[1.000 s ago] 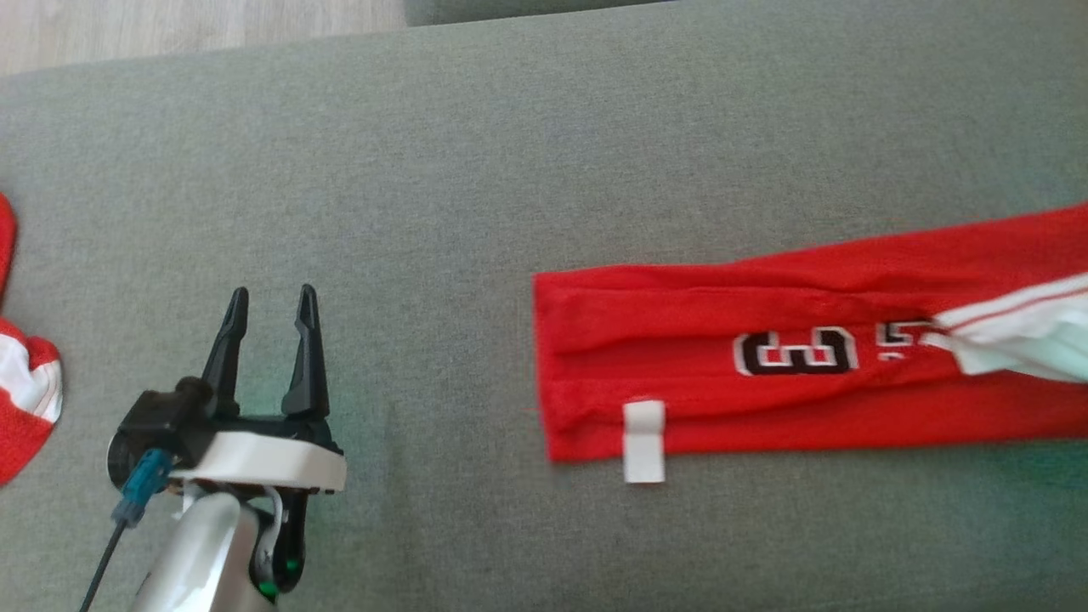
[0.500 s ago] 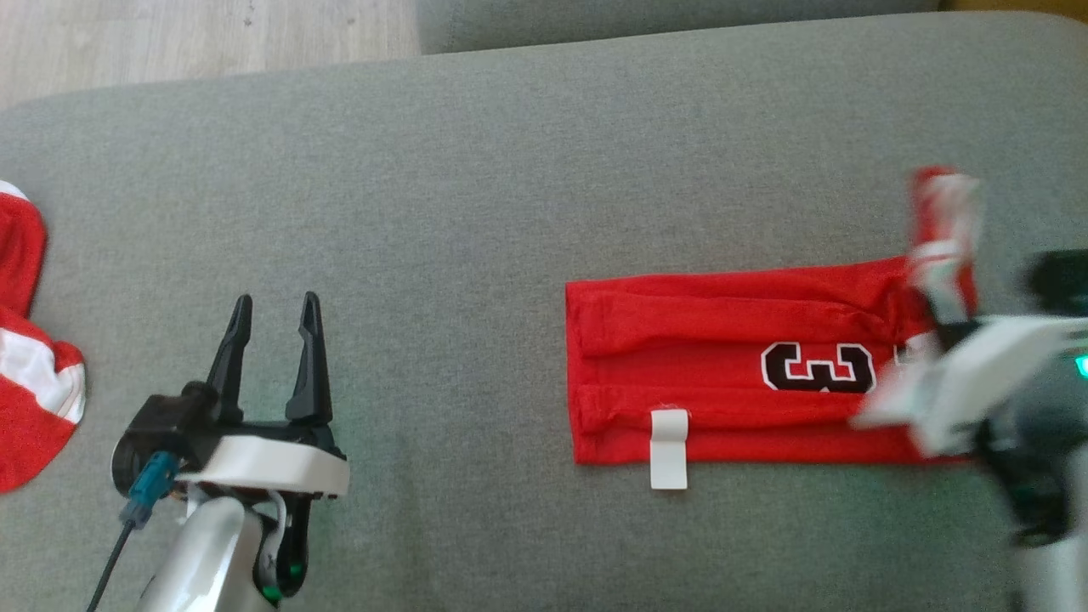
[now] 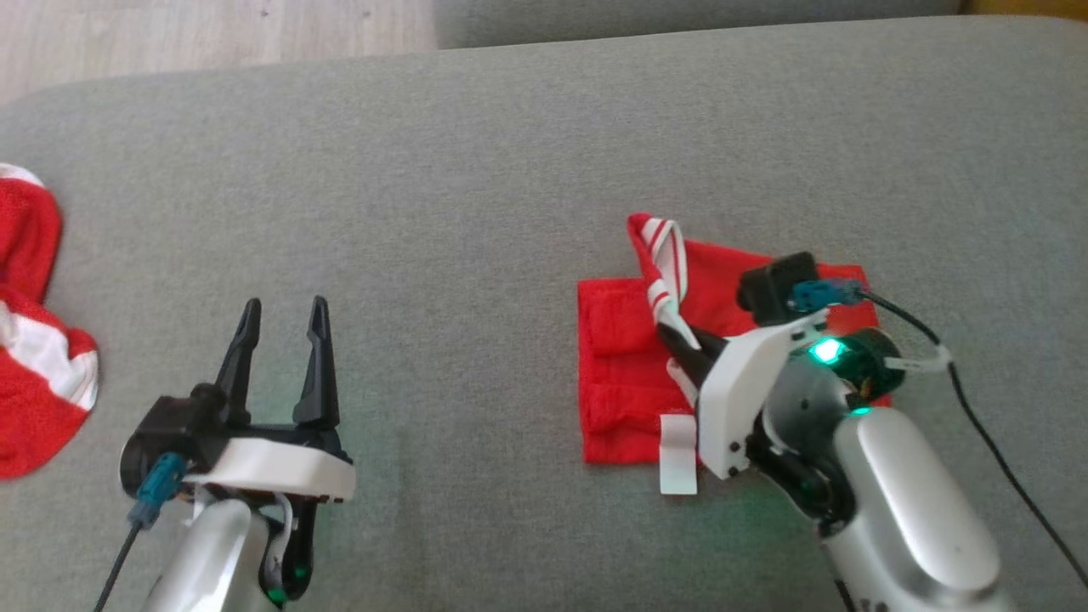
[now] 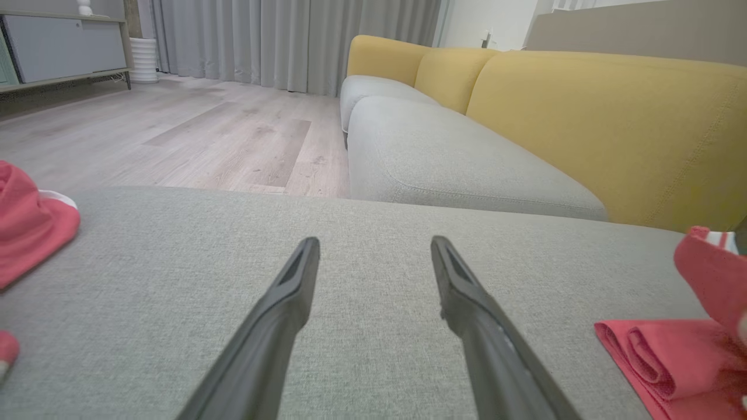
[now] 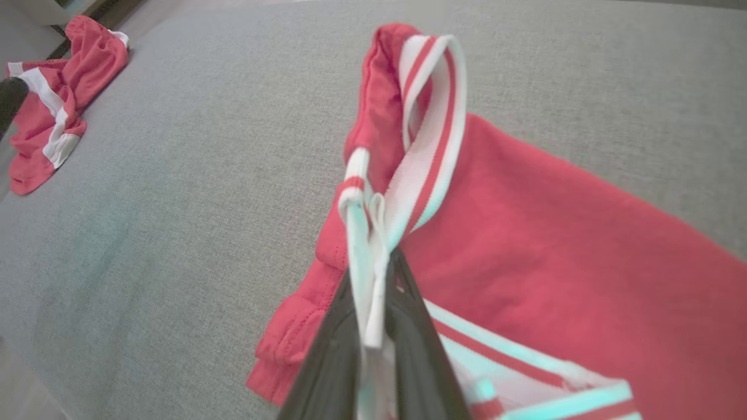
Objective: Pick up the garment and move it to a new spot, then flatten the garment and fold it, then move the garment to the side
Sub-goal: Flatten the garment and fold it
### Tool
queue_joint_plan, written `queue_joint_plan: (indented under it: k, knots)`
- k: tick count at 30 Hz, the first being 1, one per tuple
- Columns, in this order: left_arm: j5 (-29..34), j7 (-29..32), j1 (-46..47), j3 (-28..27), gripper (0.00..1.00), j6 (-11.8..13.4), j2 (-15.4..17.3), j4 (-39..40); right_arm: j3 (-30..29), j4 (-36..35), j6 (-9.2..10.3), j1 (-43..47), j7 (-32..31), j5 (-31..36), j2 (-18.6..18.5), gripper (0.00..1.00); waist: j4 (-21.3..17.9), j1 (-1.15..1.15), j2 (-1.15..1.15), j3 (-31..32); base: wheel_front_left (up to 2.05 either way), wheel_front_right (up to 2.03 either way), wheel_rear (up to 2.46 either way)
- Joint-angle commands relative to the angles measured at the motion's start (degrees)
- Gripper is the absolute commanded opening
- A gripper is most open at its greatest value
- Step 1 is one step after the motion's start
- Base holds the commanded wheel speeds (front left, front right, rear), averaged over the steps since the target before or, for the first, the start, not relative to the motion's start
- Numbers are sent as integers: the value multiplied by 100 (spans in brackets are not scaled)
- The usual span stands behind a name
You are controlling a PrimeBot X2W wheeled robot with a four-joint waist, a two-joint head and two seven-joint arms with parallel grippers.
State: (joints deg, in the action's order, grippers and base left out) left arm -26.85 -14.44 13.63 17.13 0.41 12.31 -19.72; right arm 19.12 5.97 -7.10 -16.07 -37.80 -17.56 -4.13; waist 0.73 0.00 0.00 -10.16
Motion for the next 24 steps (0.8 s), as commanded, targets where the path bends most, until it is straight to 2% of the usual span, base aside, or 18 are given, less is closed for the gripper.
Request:
queue_joint_plan:
  k: [1, 3, 4, 5, 10, 13, 17, 20, 24]
  knots:
    - [-41, -50, 199, -143, 100, -38, 91, 127, 190, -12, -39, -294, 100, -60, 106, 0, 54, 0, 0, 0, 0, 0, 0]
    - [-37, -50, 220, -110, 100, -49, 73, 97, 254, 216, -39, -353, 144, -73, 115, 2, 98, 0, 0, 7, 0, 0, 0]
    - [-38, -50, 227, -101, 100, -52, 66, 84, 288, 305, -39, -369, 159, -93, 118, 47, 112, 0, 0, 10, 0, 0, 0]
    - [-39, -50, 232, -94, 100, -54, 61, 74, 307, 364, -39, -374, 187, -158, 120, 100, 124, 0, 0, 15, 0, 0, 0]
    - [-51, -51, 206, -102, 100, -50, 61, 46, 270, -9, -39, -393, 668, -1178, 123, 100, 145, 0, 0, 77, 0, 0, 0]
    - [-60, -52, 171, -128, 100, -37, 74, 51, 99, -324, -39, -438, 876, -1279, 123, 100, 119, 0, 0, 106, 0, 0, 0]
    - [-76, -53, 97, -185, 100, -16, 110, 88, -572, -906, -39, -348, 1104, -931, 48, 100, 56, 0, 0, 162, 0, 0, 0]
    - [-80, -54, 32, -221, 100, -2, 130, 123, -1212, -1160, -39, -87, 1236, -551, -159, 100, 14, 0, 0, 223, 0, 0, 0]
    - [-80, -54, -77, -279, 100, 5, 141, 176, -1800, -1290, -39, 369, 1812, 13, -509, 100, -46, 0, 0, 363, 0, 0, 0]
